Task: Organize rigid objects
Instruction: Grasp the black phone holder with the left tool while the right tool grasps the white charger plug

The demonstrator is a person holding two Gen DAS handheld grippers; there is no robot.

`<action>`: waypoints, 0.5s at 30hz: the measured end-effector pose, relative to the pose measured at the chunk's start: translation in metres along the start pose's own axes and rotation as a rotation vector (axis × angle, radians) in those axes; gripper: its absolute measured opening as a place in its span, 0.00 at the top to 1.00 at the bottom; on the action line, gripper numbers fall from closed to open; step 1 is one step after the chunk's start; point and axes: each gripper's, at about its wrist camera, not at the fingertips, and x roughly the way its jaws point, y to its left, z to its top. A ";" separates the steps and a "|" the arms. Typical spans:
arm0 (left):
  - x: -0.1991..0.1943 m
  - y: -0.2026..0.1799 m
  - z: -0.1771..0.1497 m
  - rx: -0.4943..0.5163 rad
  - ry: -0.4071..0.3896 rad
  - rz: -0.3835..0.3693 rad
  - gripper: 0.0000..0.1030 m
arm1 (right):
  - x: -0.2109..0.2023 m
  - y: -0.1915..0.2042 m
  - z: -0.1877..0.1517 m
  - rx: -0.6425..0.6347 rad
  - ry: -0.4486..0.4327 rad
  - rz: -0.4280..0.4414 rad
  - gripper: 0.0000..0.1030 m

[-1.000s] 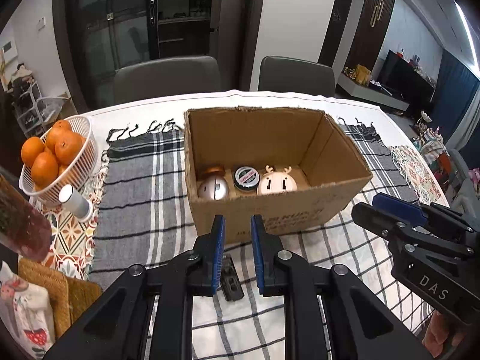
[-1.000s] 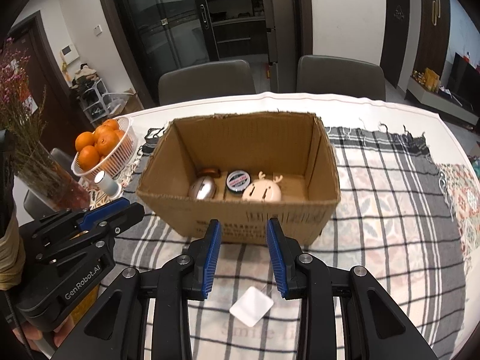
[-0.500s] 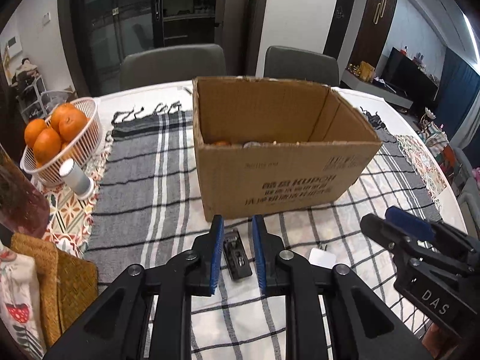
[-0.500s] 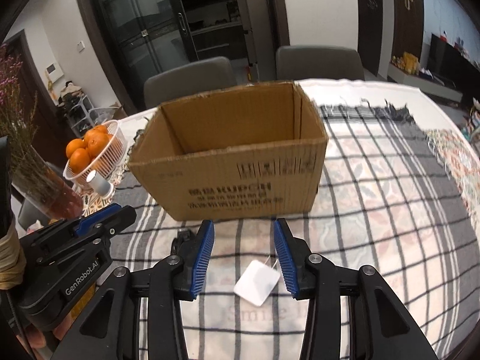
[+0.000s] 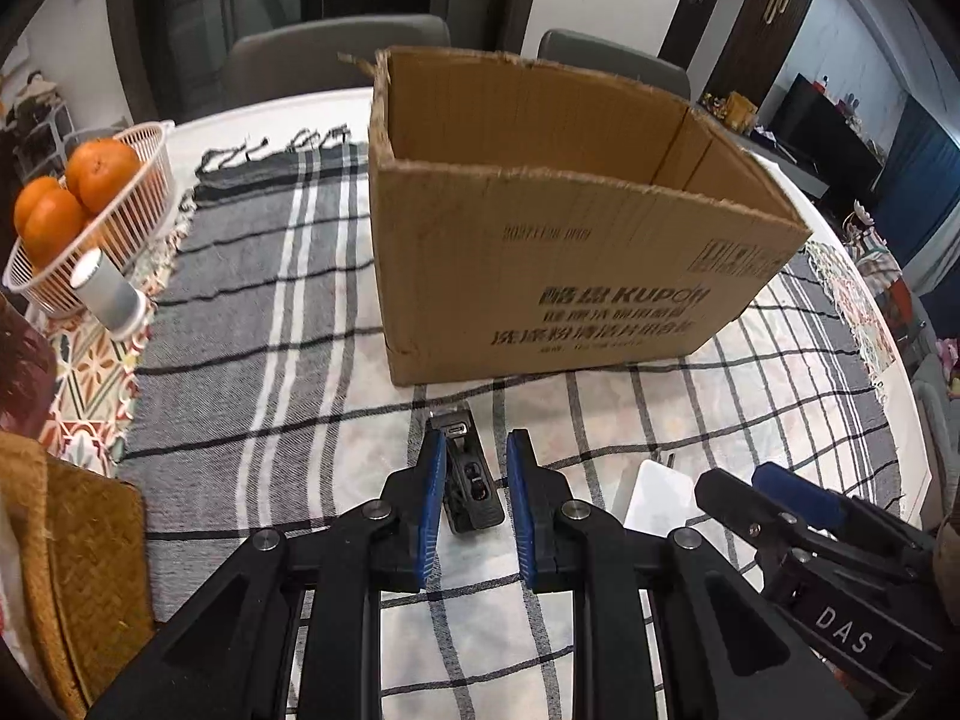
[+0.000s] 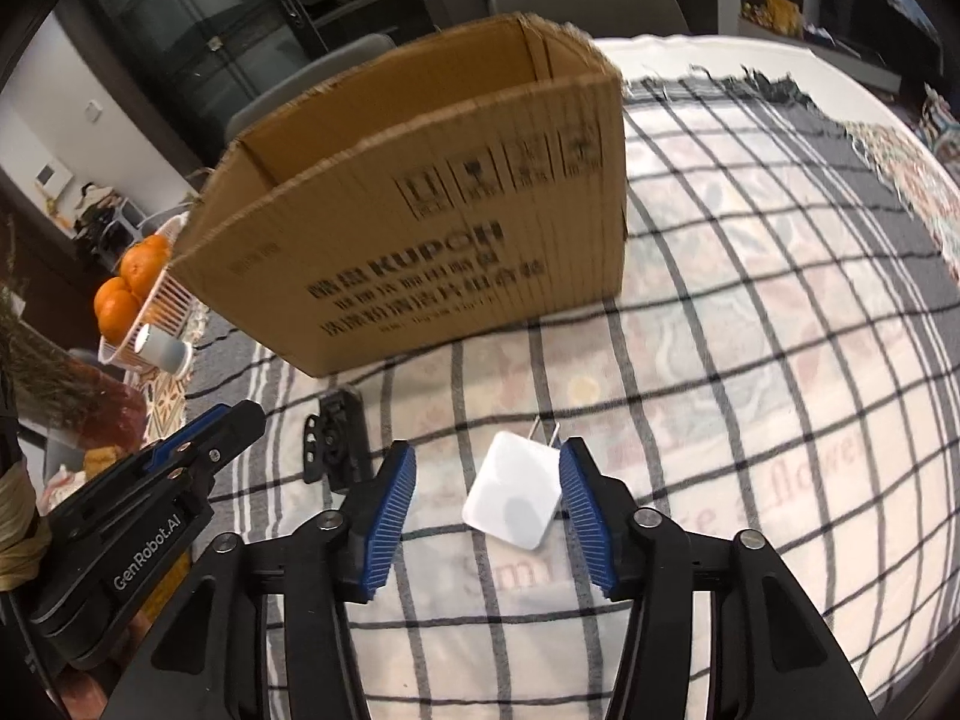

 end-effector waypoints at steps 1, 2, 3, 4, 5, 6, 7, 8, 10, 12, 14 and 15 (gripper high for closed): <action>0.003 0.000 0.000 -0.002 0.008 -0.001 0.79 | 0.003 -0.001 -0.001 0.008 0.008 -0.004 0.48; 0.006 0.001 0.000 -0.004 0.015 -0.004 0.79 | 0.005 -0.002 -0.002 0.014 0.011 -0.007 0.48; 0.010 0.001 0.000 -0.006 0.026 -0.007 0.79 | 0.007 -0.003 -0.002 0.019 0.015 -0.010 0.48; 0.012 0.001 0.001 -0.011 0.034 -0.008 0.79 | 0.011 -0.004 -0.002 0.028 0.028 -0.011 0.48; 0.016 0.002 0.001 -0.018 0.044 -0.011 0.79 | 0.013 -0.005 -0.002 0.034 0.039 -0.010 0.48; 0.019 0.002 0.002 -0.021 0.051 -0.017 0.79 | 0.016 -0.006 -0.002 0.041 0.051 -0.011 0.48; 0.022 0.002 0.002 -0.023 0.061 -0.022 0.78 | 0.018 -0.007 -0.003 0.048 0.061 -0.018 0.48; 0.026 0.003 0.003 -0.025 0.069 -0.023 0.77 | 0.020 -0.008 -0.003 0.055 0.064 -0.029 0.47; 0.033 0.002 0.002 -0.030 0.088 -0.027 0.77 | 0.022 -0.009 -0.004 0.064 0.066 -0.044 0.42; 0.039 0.001 0.002 -0.035 0.103 -0.032 0.76 | 0.025 -0.013 -0.005 0.080 0.072 -0.057 0.42; 0.045 0.000 0.002 -0.043 0.115 -0.028 0.76 | 0.028 -0.014 -0.004 0.092 0.081 -0.054 0.42; 0.047 0.000 0.002 -0.045 0.116 -0.026 0.76 | 0.030 -0.015 -0.005 0.101 0.089 -0.049 0.42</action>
